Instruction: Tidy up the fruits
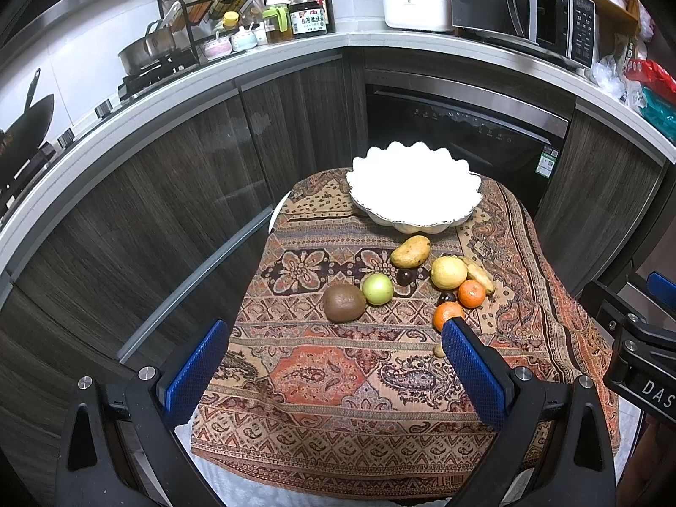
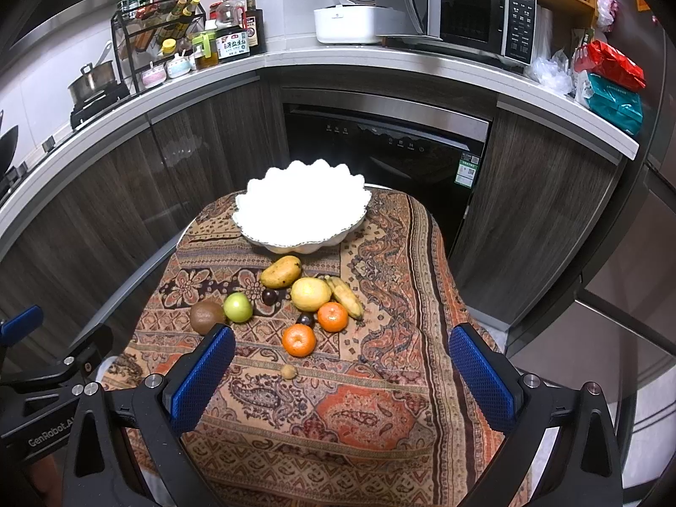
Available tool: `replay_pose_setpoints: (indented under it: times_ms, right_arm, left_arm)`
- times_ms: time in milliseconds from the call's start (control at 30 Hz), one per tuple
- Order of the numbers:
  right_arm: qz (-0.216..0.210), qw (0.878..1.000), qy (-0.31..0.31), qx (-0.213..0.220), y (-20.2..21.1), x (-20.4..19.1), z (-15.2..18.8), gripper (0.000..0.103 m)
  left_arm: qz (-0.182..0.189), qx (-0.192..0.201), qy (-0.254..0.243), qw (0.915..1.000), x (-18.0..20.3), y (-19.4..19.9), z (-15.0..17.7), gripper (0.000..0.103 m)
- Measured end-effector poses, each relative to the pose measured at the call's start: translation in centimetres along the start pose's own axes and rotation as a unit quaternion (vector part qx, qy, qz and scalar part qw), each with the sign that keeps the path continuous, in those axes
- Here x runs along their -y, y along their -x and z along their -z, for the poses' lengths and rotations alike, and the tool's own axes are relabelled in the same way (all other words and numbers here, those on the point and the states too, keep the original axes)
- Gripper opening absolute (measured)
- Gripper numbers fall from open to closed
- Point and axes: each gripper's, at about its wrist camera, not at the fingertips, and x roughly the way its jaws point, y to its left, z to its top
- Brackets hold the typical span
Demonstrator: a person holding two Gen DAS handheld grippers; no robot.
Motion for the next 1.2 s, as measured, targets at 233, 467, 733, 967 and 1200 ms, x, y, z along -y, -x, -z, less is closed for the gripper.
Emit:
replay_pose_setpoints:
  times_ms: [233,467,733,967,1200]
  right_arm:
    - [0.003,1.000,0.002,-0.011,-1.7,-0.5,0.5,0.103]
    - [0.000,1.000,0.005,-0.030,-4.5,-1.0,1.1,0.103]
    - [-0.002,0.999,0.011,-0.046,-7.8,-1.7,1.4,0.103]
    - [-0.006,0.998,0.017,-0.061,-10.7,-2.6,2.0,0.103]
    - [-0.012,0.995,0.033,-0.090,-13.6,-3.6,3.9,0.103]
  left_arm:
    - [0.014,-0.016,0.009,0.9997,-0.1,-1.7,0.9,0.103]
    - [0.014,-0.029,0.013,0.9994,-0.5,-4.4,1.6,0.102]
    - [0.019,-0.038,0.015,0.9990,-0.8,-7.5,1.5,0.102]
    - [0.016,-0.047,0.013,0.9987,-1.0,-10.7,2.0,0.102]
    - [0.007,-0.063,0.008,0.9980,-1.2,-13.6,3.8,0.102]
